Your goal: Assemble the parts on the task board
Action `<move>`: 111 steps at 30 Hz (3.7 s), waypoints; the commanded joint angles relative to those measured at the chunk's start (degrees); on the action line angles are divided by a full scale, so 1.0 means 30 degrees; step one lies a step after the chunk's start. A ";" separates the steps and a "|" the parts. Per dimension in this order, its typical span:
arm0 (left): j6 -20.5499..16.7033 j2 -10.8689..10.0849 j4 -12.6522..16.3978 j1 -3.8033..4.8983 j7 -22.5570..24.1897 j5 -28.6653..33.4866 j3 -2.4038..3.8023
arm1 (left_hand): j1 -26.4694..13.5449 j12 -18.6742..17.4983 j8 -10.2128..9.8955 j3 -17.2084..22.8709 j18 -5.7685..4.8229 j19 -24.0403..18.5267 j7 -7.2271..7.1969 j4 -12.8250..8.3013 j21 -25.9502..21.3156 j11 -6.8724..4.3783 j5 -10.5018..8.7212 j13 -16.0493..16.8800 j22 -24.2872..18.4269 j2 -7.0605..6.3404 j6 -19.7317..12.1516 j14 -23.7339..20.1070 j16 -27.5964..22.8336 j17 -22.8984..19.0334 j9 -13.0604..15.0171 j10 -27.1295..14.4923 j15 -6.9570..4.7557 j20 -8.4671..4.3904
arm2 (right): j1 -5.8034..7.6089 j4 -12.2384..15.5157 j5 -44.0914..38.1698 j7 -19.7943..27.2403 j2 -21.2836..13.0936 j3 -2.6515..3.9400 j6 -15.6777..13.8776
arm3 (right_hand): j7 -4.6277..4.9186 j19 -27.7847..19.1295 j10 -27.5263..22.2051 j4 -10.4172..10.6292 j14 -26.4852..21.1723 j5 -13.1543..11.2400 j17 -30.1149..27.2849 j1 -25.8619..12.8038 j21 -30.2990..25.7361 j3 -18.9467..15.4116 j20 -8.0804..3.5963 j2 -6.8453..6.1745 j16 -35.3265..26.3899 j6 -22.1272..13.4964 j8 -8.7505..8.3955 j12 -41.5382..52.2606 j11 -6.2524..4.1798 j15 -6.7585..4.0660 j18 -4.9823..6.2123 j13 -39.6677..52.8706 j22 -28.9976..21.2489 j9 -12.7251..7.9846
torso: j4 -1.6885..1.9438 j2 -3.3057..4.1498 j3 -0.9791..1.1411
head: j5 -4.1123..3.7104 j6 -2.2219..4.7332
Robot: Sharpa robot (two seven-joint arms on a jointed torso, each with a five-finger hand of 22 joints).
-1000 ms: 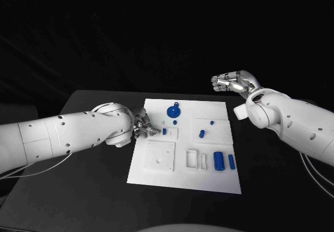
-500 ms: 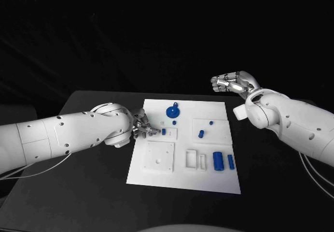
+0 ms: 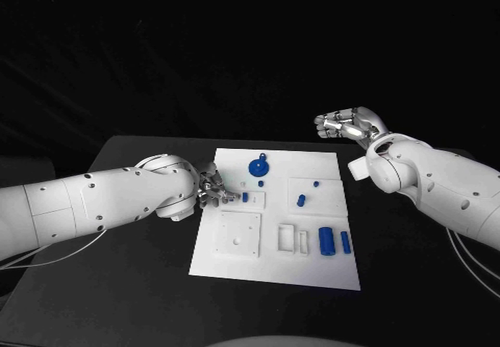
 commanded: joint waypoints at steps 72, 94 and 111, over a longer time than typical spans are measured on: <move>-0.3819 0.2791 -0.2320 0.0862 1.1650 -0.7160 -0.0031 | 0.6666 -0.8801 -0.3456 0.1567 0.1391 -0.1233 0.2097 -0.8571 -0.3060 0.2837 -0.4849 -0.2362 0.0040 0.1771 -0.2905 -0.0827 -0.7283 -0.2277 -1.1526 -0.5898 0.1990 0.1845 | -0.0025 -0.0455 -0.0084 0.0384 0.0574 0.0010 0.0256 | -0.0001 -0.0110 -0.0071 -0.0451 -0.0124 0.0269 -0.0019 0.0089 0.0000 -0.0420 0.0020 0.0032 -0.0061 -0.0021 -0.0074 -0.0042 -0.0027 -0.0037 0.0379 -0.0027 -0.0032 -0.0022 | -0.0037 0.0050 -0.0009 | -0.0387 0.0435; -0.1365 0.4247 -0.4518 0.0066 1.1411 -0.8557 -0.0053 | 0.6199 -0.8797 -0.3463 0.1268 0.1355 -0.0773 0.2167 -0.7586 -0.2354 0.2844 -0.4791 -0.2357 0.0423 0.1649 -0.3213 -0.1422 -0.3216 -0.1363 -1.1528 -0.6208 0.2041 0.1883 | -0.0022 -0.0305 -0.0085 0.0365 0.0673 0.0014 0.0293 | -0.0007 -0.0108 -0.0064 -0.0367 -0.0121 0.0299 -0.0020 0.0062 -0.0004 -0.0532 0.0017 0.0117 -0.0062 -0.0014 -0.0076 -0.0040 -0.0031 -0.0034 0.0375 -0.0026 -0.0033 -0.0023 | -0.0056 0.0029 0.0016 | -0.0416 0.0407; -0.1181 0.4498 -0.5192 -0.0232 1.1437 -0.8650 -0.0051 | 0.6133 -0.8820 -0.3465 0.2694 0.1633 -0.1152 0.2320 -0.7881 -0.1109 0.2775 -0.4482 -0.2373 0.0452 0.1849 -0.3079 -0.1235 -0.2303 -0.1502 -1.1548 -0.5555 0.2128 0.1969 | -0.0022 -0.0187 -0.0086 0.0368 0.0692 0.0016 0.0337 | -0.0007 -0.0108 -0.0064 -0.0367 -0.0121 0.0299 -0.0020 0.0062 -0.0004 -0.0532 0.0017 0.0117 -0.0062 -0.0014 -0.0076 -0.0040 -0.0031 -0.0034 0.0375 -0.0026 -0.0033 -0.0023 | -0.0040 0.0013 0.0000 | -0.0460 0.0383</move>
